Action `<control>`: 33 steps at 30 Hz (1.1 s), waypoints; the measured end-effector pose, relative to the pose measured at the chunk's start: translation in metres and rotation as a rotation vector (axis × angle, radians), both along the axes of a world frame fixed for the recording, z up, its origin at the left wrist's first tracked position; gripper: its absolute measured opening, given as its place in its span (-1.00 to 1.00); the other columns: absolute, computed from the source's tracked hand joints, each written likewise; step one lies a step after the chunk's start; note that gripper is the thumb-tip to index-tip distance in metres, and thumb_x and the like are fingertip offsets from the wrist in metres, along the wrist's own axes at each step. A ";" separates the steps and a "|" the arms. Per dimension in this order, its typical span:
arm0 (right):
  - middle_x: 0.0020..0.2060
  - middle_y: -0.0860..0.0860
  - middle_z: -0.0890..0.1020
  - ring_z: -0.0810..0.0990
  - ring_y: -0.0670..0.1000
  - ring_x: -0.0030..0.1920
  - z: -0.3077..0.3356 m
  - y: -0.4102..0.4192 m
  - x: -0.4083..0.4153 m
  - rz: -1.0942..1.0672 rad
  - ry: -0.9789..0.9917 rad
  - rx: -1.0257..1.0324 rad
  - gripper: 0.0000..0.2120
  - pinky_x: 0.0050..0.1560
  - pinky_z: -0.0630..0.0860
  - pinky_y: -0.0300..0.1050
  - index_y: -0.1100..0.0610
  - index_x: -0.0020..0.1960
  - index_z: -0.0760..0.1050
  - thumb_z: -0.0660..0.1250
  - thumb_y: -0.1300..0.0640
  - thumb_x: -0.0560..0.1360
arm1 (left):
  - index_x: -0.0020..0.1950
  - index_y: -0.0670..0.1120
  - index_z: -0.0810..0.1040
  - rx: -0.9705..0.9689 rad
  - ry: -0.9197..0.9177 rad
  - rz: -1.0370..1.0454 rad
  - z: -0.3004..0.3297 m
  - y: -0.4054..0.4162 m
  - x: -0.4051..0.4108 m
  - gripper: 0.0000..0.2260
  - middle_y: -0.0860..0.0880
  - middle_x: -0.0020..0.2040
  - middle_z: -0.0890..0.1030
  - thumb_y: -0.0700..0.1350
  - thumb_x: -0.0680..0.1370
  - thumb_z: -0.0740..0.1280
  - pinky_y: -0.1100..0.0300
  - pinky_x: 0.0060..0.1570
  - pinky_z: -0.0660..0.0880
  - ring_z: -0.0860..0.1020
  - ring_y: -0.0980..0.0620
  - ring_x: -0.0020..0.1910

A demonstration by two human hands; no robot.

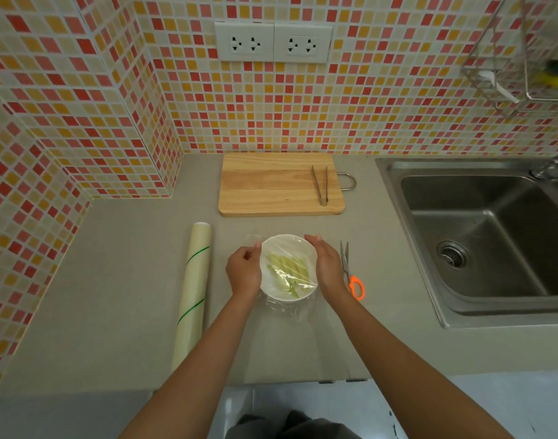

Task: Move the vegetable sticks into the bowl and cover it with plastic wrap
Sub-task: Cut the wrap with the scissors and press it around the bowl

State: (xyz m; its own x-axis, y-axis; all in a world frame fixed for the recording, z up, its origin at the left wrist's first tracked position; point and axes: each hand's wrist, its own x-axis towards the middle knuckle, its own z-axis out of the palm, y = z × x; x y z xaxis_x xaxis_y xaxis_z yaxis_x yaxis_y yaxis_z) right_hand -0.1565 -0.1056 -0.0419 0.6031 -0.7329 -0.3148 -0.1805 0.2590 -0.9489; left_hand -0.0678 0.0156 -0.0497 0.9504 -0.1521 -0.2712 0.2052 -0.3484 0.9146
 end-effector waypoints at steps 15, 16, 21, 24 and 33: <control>-0.08 0.09 0.67 0.62 0.04 -0.03 -0.001 -0.003 -0.005 0.023 0.011 -0.108 -0.74 0.04 0.55 -0.04 0.16 0.02 0.63 0.15 0.22 0.60 | -0.36 -0.11 0.45 -0.078 -0.082 0.074 -0.010 -0.002 0.001 -0.70 -0.01 -0.38 0.48 -0.10 0.58 0.27 0.18 -0.32 0.33 0.39 0.05 -0.36; -0.08 0.09 0.68 0.62 0.03 -0.03 -0.001 -0.003 -0.005 0.018 0.011 -0.112 -0.74 0.03 0.55 -0.05 0.16 0.02 0.63 0.16 0.22 0.59 | -0.35 -0.11 0.43 -0.053 -0.121 0.061 -0.009 -0.002 0.000 -0.70 0.02 -0.40 0.46 -0.10 0.59 0.25 0.18 -0.35 0.32 0.38 0.06 -0.38; -0.13 0.07 0.69 0.63 0.00 -0.09 -0.003 -0.004 -0.004 0.014 0.021 -0.132 -0.75 -0.02 0.56 -0.06 0.10 -0.04 0.65 0.18 0.21 0.58 | -0.33 -0.09 0.35 0.036 -0.260 -0.001 -0.010 0.002 -0.001 -0.69 0.07 -0.44 0.42 -0.07 0.62 0.20 0.35 -0.44 0.26 0.35 0.15 -0.44; -0.14 0.06 0.69 0.63 -0.01 -0.10 -0.005 -0.006 -0.005 0.008 0.031 -0.136 -0.74 -0.04 0.57 -0.08 0.14 -0.01 0.65 0.17 0.20 0.59 | -0.28 -0.19 0.44 -0.061 -0.191 -0.031 -0.011 0.005 0.004 -0.71 0.02 -0.39 0.48 -0.12 0.61 0.22 0.21 -0.34 0.32 0.39 0.10 -0.40; -0.15 0.04 0.69 0.62 -0.07 -0.14 -0.002 -0.005 -0.005 0.013 0.035 -0.158 -0.74 -0.16 0.54 -0.32 0.11 -0.03 0.65 0.17 0.20 0.58 | -0.32 -0.15 0.49 -0.229 0.122 0.013 -0.012 0.007 0.011 -0.69 -0.04 -0.38 0.49 -0.07 0.60 0.26 0.18 -0.33 0.37 0.42 0.06 -0.38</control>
State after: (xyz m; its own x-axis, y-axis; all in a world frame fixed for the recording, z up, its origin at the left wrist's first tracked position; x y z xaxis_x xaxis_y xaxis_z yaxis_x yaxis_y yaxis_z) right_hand -0.1616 -0.1111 -0.0444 0.6031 -0.7674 -0.2175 -0.2167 0.1047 -0.9706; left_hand -0.0573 0.0223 -0.0616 0.9152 -0.2105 -0.3438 0.3218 -0.1320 0.9376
